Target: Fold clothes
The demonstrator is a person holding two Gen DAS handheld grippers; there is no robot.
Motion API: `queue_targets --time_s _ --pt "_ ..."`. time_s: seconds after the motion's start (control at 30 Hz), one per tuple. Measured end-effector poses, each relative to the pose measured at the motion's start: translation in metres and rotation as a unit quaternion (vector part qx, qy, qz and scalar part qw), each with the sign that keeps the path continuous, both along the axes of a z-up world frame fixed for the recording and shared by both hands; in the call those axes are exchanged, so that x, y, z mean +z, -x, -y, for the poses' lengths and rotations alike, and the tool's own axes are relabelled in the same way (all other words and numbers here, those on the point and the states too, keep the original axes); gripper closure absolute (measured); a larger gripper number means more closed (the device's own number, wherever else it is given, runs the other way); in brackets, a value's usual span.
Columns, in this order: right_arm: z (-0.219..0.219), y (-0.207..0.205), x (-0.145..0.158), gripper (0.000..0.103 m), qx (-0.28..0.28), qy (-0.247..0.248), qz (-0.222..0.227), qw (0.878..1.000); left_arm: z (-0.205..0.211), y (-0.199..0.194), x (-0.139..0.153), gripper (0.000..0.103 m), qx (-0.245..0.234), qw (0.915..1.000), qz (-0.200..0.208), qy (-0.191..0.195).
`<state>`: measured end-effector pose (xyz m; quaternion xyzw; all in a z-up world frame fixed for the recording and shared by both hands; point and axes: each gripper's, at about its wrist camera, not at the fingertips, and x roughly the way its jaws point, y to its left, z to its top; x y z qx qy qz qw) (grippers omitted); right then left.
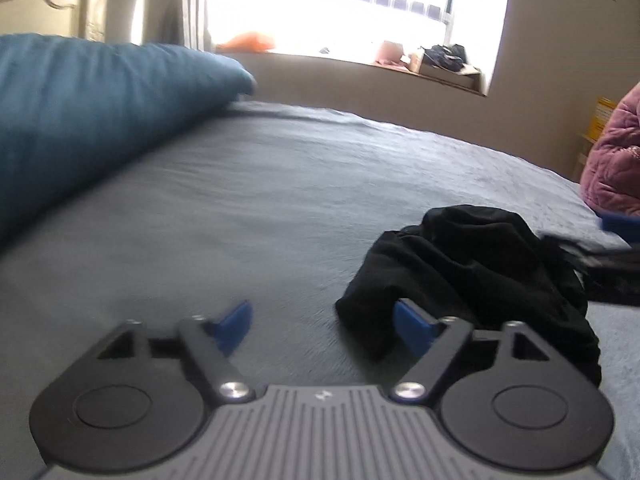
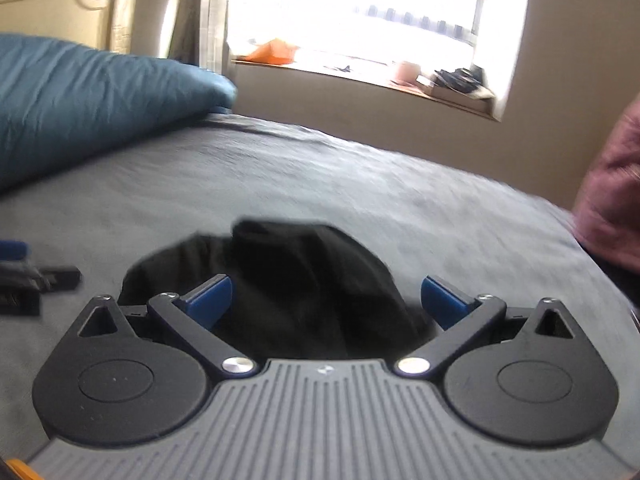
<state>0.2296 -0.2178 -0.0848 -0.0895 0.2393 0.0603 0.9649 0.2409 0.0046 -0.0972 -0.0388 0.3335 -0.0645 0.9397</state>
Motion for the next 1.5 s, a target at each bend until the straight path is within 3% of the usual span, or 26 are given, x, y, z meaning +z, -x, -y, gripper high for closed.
queue_targets --time_s 0.13,0.23,0.3,0.33,0.4,0.47,0.6,0.7,0.83,0.97,1.07,1.17,1.27,1.3,1.4,1.5 --pt "-0.022 -0.054 -0.011 0.007 0.044 0.030 -0.012 0.999 0.012 -0.030 -0.016 0.037 -0.021 0.9994 -0.027 0.000" --pt "-0.033 -0.088 -0.027 0.021 0.052 0.038 -0.056 0.996 0.019 -0.039 -0.024 0.046 -0.032 0.9988 -0.038 0.006" --pt "-0.036 -0.103 -0.041 0.050 0.042 0.057 -0.094 0.993 0.023 -0.045 -0.030 0.063 -0.039 0.9982 -0.045 0.009" --pt "-0.035 -0.104 -0.044 0.055 0.040 0.061 -0.098 0.992 0.026 -0.048 -0.032 0.069 -0.042 0.9978 -0.049 0.011" --pt "-0.026 -0.097 -0.036 0.084 0.037 0.032 -0.090 0.995 0.030 -0.054 -0.037 0.086 -0.049 0.9971 -0.056 0.014" --pt "-0.010 -0.082 -0.022 0.091 0.031 -0.018 -0.088 0.995 0.032 -0.045 -0.033 0.090 -0.056 0.9976 -0.039 0.012" --pt "0.030 -0.033 0.007 0.093 0.011 -0.118 -0.079 0.990 0.028 -0.015 -0.013 0.092 -0.081 0.9965 0.002 0.024" --pt "0.059 0.009 0.028 0.093 -0.006 -0.199 -0.071 0.977 0.016 0.021 0.012 0.092 -0.107 0.9931 0.038 0.031" --pt "0.080 0.073 0.035 0.093 -0.011 -0.307 -0.110 0.945 -0.006 0.076 0.042 0.092 -0.150 0.9859 0.066 0.036" --pt "0.070 0.130 0.013 0.093 0.016 -0.367 -0.200 0.908 -0.029 0.127 0.046 0.092 -0.171 0.9840 0.034 0.037" --pt "0.037 0.162 -0.008 0.092 0.063 -0.341 -0.285 0.894 -0.039 0.153 0.029 0.089 -0.188 0.9813 -0.039 0.013" --pt "0.006 0.178 -0.030 0.087 0.079 -0.279 -0.384 0.877 -0.055 0.172 0.010 0.077 -0.167 0.9793 -0.114 -0.002" --pt "-0.011 0.189 -0.037 0.080 0.090 -0.224 -0.438 0.866 -0.075 0.188 0.016 0.059 -0.140 0.9843 -0.108 0.007" --pt "-0.012 0.192 -0.032 0.076 0.101 -0.224 -0.436 0.866 -0.082 0.193 0.017 0.051 -0.130 0.9857 -0.106 0.011" --pt "-0.007 0.200 -0.004 0.058 0.139 -0.242 -0.401 0.873 -0.093 0.196 0.028 0.048 -0.110 0.9897 -0.087 0.030" --pt "0.000 0.192 0.027 0.051 0.138 -0.249 -0.329 0.901 -0.086 0.189 0.033 0.048 -0.107 0.9903 -0.074 0.049"
